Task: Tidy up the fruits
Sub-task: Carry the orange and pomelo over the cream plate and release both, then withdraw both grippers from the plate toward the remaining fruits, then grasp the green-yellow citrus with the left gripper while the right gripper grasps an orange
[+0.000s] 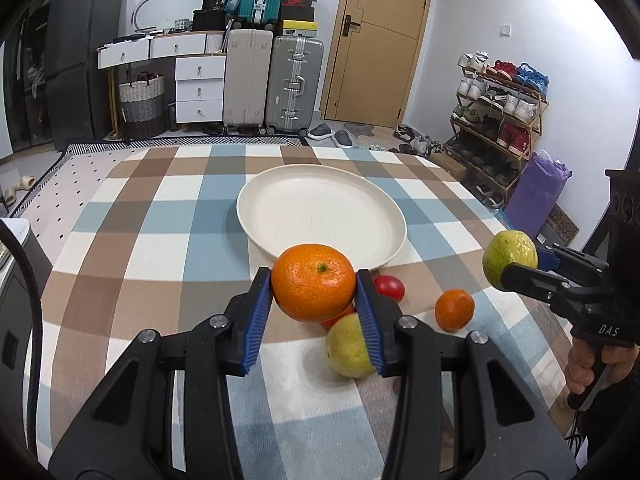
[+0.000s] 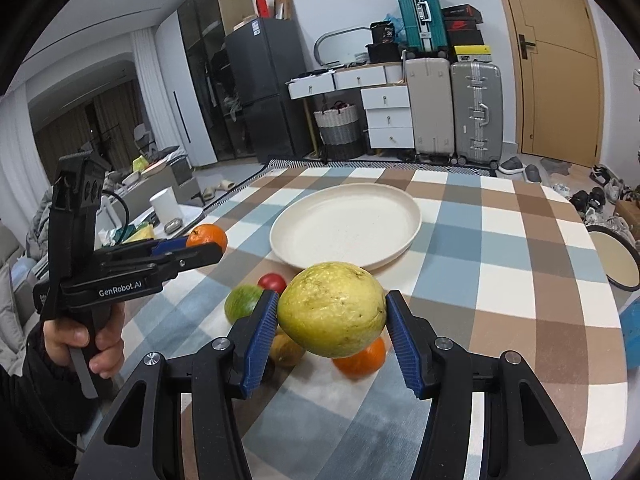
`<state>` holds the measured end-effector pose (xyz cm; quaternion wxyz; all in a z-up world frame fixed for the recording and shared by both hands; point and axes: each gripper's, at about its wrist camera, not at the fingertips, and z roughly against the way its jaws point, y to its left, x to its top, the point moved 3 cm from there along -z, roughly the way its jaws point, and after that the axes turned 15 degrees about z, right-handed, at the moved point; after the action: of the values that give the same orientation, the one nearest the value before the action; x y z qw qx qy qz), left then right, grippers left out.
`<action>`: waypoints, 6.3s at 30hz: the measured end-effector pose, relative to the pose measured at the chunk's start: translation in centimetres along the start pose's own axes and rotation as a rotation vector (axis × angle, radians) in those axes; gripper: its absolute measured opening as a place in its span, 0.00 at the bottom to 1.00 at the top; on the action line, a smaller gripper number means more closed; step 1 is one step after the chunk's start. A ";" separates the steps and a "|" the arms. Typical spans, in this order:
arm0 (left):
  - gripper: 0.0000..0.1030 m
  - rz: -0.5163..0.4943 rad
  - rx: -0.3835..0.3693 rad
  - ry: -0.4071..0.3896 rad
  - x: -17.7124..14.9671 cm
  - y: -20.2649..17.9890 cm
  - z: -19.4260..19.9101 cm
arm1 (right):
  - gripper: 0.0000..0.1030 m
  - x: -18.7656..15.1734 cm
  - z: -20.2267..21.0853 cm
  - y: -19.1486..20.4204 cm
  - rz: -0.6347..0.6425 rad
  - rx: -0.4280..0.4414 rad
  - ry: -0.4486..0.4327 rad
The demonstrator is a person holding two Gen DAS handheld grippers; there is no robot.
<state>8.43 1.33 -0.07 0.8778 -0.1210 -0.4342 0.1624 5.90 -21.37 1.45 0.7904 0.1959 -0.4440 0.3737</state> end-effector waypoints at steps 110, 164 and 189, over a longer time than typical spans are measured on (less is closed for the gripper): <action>1.00 -0.056 0.080 0.049 -1.1 0.7 -2.9 | 1.00 -0.7 -6.2 -2.1 0.074 0.001 0.166; 1.00 -0.118 -0.001 0.224 -4.3 -0.9 -5.3 | 0.69 -3.8 -7.1 0.2 0.160 0.056 0.328; 0.64 -0.118 -0.125 0.253 -4.9 -1.8 -4.8 | 0.53 -3.9 -7.2 0.3 0.166 0.057 0.332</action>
<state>9.80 -2.57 -5.82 0.9242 -0.1692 -0.3359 0.0664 8.40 -18.20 -5.71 0.8134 0.1168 -0.3115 0.4773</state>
